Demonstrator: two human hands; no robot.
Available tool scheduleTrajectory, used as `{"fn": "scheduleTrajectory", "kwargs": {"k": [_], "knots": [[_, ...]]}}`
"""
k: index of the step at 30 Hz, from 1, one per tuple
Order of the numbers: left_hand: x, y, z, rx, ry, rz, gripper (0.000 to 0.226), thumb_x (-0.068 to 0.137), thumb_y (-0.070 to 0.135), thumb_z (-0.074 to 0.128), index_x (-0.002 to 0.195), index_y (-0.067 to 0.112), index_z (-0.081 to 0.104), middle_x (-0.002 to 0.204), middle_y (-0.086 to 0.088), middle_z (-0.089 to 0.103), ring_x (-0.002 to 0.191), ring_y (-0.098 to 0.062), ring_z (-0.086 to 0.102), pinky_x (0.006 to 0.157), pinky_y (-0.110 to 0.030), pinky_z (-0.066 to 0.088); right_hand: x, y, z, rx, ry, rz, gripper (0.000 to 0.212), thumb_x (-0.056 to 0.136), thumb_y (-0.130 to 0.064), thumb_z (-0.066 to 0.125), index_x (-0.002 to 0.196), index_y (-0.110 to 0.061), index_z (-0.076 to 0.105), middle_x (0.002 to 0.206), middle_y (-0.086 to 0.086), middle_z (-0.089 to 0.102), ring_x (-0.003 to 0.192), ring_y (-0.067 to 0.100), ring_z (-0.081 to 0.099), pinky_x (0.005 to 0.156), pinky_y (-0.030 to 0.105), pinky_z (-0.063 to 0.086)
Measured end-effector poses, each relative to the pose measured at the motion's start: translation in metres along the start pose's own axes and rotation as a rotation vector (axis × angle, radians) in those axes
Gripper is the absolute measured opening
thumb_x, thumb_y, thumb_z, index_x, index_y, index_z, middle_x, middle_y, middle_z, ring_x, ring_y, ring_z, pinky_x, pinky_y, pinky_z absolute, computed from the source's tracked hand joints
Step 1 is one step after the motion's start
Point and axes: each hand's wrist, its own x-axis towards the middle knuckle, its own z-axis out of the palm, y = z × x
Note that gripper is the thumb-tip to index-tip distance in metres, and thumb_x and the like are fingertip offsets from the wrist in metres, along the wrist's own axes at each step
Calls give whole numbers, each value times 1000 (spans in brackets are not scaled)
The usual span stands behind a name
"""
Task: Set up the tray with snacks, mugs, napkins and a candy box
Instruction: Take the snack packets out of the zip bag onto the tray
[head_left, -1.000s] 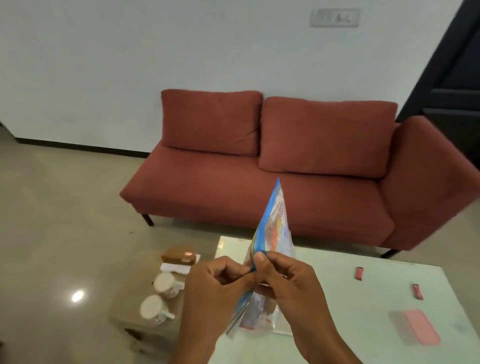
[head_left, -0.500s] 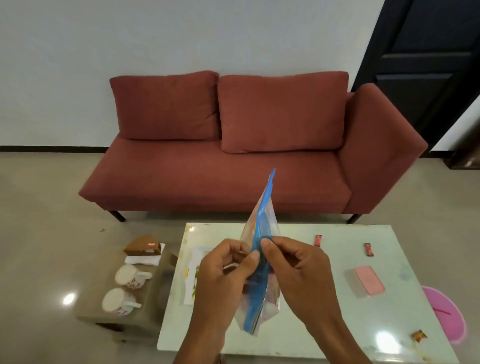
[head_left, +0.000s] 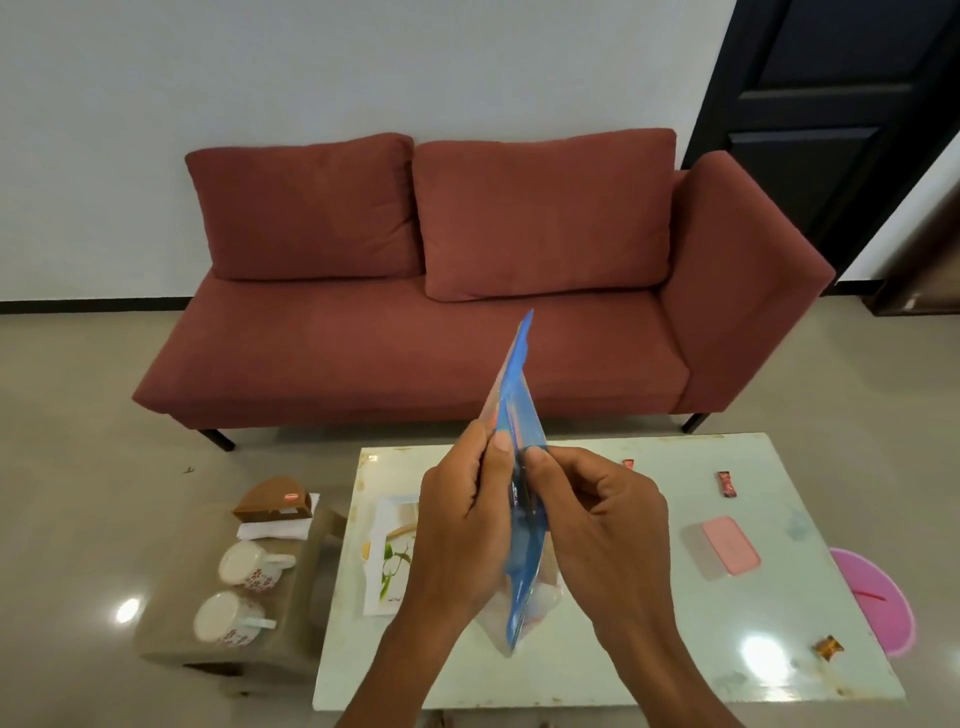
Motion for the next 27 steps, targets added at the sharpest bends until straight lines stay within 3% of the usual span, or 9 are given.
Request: {"fn": "scheduleTrajectory", "kwargs": {"k": [7, 11, 12, 15, 19, 22, 27], "knots": [[9, -12, -8, -312, 32, -68, 27, 102, 19, 40, 76, 15, 47, 60, 19, 56, 63, 1, 60, 58, -9, 48, 1, 5, 13, 76, 64, 78, 17, 89, -25, 66, 78, -18, 77, 69, -15, 73, 61, 3, 69, 53, 11, 52], [15, -15, -19, -347, 54, -87, 29, 102, 19, 41, 94, -7, 49, 76, -17, 43, 57, -12, 56, 54, -9, 47, 0, 0, 18, 93, 90, 101, 17, 83, -36, 65, 78, -22, 75, 71, -16, 73, 64, 4, 71, 52, 16, 56], [15, -14, -22, -346, 58, -76, 30, 102, 20, 41, 93, -7, 49, 72, -15, 40, 57, -7, 58, 52, -8, 46, 1, -2, 17, 91, 103, 97, 16, 86, -33, 66, 76, -23, 74, 68, -15, 73, 61, 4, 71, 51, 17, 56], [19, -14, -36, -312, 131, -40, 30, 104, 22, 40, 78, 14, 50, 57, 16, 54, 56, 4, 57, 51, -8, 45, 4, -3, 12, 28, 140, 62, 19, 89, -25, 67, 71, -29, 73, 64, -14, 73, 56, 6, 71, 51, 28, 59], [28, -21, -57, -284, 161, 6, 37, 106, 21, 40, 70, 23, 48, 48, 15, 50, 41, 0, 52, 38, -10, 38, 6, -2, 5, -45, 166, 48, 14, 88, -30, 66, 75, -32, 71, 64, -20, 72, 57, 5, 71, 48, 25, 58], [33, -25, -77, -261, 153, 23, 40, 102, 32, 45, 62, 32, 50, 48, 14, 45, 37, 0, 43, 34, -14, 34, 6, -3, -1, -129, 169, 27, 16, 88, -30, 67, 74, -36, 70, 62, -27, 69, 54, 1, 69, 48, 20, 56], [43, -37, -108, -255, 141, 37, 42, 106, 20, 42, 64, 23, 43, 53, 13, 41, 38, -3, 33, 34, -15, 27, 6, -2, -14, -234, 203, 19, 21, 88, -25, 66, 70, -31, 73, 64, -23, 70, 49, 1, 67, 51, 31, 56]]}}
